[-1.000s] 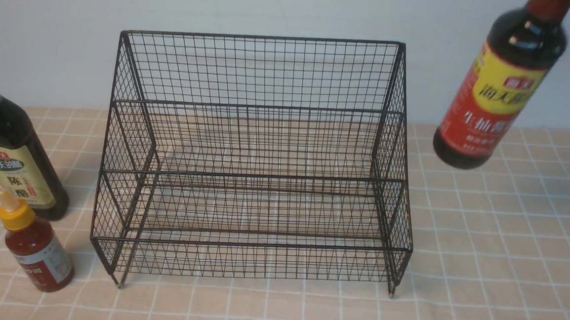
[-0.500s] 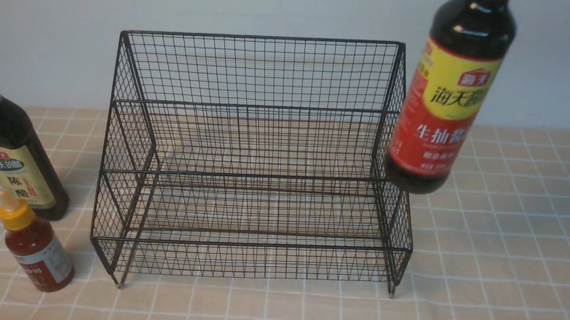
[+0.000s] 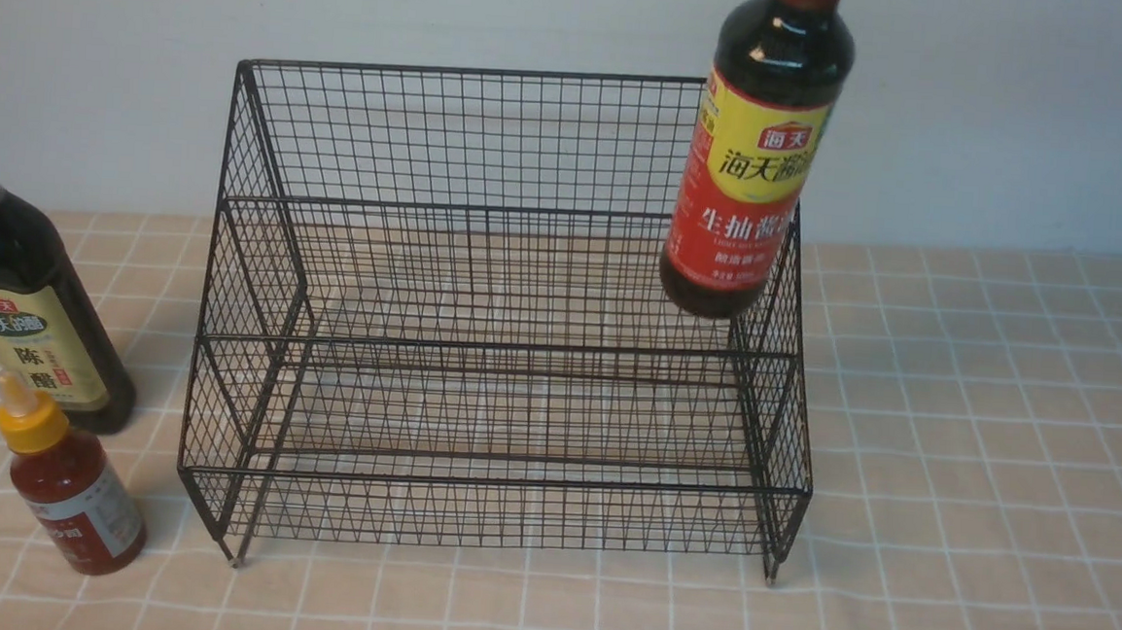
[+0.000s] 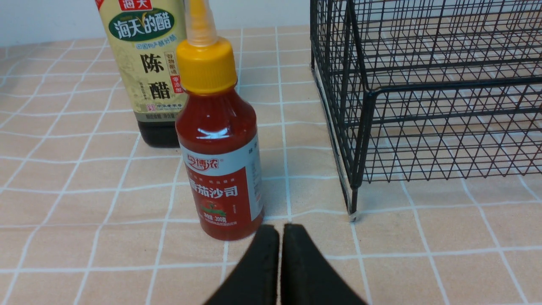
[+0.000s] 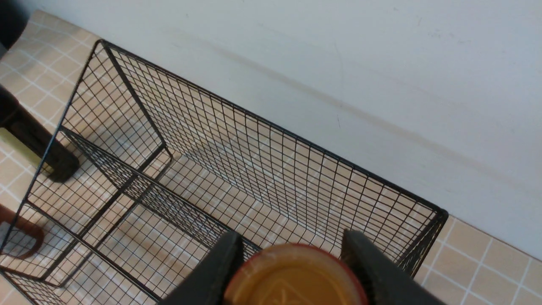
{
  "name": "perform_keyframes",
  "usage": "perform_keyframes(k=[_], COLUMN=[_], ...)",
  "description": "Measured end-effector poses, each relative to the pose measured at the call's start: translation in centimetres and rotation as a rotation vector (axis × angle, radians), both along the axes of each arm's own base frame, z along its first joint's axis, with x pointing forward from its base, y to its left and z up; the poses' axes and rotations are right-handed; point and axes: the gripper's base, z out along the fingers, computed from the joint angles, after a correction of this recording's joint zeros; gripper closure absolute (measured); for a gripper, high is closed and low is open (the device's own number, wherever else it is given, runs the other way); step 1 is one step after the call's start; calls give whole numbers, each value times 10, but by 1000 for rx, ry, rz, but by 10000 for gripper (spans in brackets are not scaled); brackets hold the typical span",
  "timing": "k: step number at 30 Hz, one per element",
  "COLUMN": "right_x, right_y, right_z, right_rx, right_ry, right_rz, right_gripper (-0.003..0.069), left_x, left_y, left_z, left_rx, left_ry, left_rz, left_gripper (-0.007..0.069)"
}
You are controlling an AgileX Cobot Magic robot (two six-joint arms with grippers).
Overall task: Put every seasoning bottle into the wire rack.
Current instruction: Use the right arm to put the condiment bottle back on the shelf
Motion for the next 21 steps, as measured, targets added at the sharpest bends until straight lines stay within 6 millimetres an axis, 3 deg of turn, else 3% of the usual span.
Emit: perform_keyframes(k=[8, 21], right_x=[24, 37], right_y=[11, 17], right_z=[-50, -80], right_rx=[-120, -155], right_ry=[212, 291], right_rz=[18, 16], right_gripper=[382, 382], left_x=[0, 0], left_y=[0, 0], left_z=[0, 0], left_rx=[0, 0], left_ry=[0, 0], left_rz=[0, 0], left_gripper=[631, 631])
